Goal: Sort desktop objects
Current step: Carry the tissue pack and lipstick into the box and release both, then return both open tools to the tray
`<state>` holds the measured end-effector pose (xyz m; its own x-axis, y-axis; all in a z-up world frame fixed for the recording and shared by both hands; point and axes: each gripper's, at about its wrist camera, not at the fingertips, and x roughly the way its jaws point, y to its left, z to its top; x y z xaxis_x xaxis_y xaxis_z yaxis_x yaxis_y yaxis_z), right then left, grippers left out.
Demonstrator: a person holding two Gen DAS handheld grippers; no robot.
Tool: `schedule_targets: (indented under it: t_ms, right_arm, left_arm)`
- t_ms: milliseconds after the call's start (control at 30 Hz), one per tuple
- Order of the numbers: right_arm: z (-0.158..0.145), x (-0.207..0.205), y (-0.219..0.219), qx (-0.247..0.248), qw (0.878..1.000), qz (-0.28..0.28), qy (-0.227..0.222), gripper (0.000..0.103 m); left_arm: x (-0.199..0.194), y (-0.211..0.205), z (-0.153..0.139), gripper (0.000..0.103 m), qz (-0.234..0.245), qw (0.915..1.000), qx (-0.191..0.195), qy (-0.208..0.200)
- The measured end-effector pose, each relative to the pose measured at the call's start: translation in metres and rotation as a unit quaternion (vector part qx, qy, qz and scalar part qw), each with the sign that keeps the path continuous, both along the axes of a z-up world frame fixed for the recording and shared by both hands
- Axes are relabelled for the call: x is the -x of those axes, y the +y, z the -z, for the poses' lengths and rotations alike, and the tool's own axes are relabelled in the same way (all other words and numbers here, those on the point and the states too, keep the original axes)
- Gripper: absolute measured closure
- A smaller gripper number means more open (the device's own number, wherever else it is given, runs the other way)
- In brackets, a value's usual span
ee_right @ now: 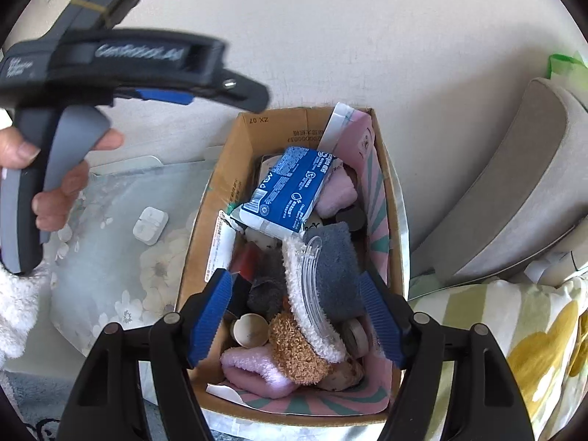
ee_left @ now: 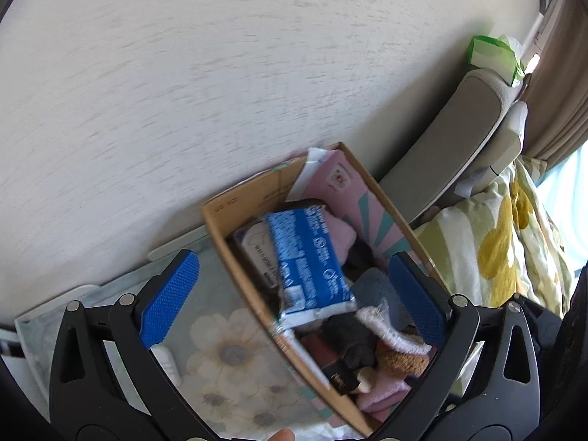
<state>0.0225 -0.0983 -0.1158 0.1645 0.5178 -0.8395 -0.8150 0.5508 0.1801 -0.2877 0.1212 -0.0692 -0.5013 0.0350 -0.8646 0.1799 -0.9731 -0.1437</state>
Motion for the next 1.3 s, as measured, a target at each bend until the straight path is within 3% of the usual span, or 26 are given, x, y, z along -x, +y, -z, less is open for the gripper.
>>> schedule_targets:
  t_ms: [700, 1300]
  right_arm:
    - [-0.028, 0.028, 0.029, -0.035, 0.999, -0.014, -0.020, 0.034]
    - [-0.030, 0.067, 0.084, -0.035, 0.998, -0.047, -0.015, 0.034]
  left_arm:
    - [-0.093, -0.057, -0.047, 0.000, -0.043, 0.9970, 0.010, 0.063]
    - [-0.171, -0.120, -0.026, 0.000, -0.100, 0.9937, 0.012, 0.050]
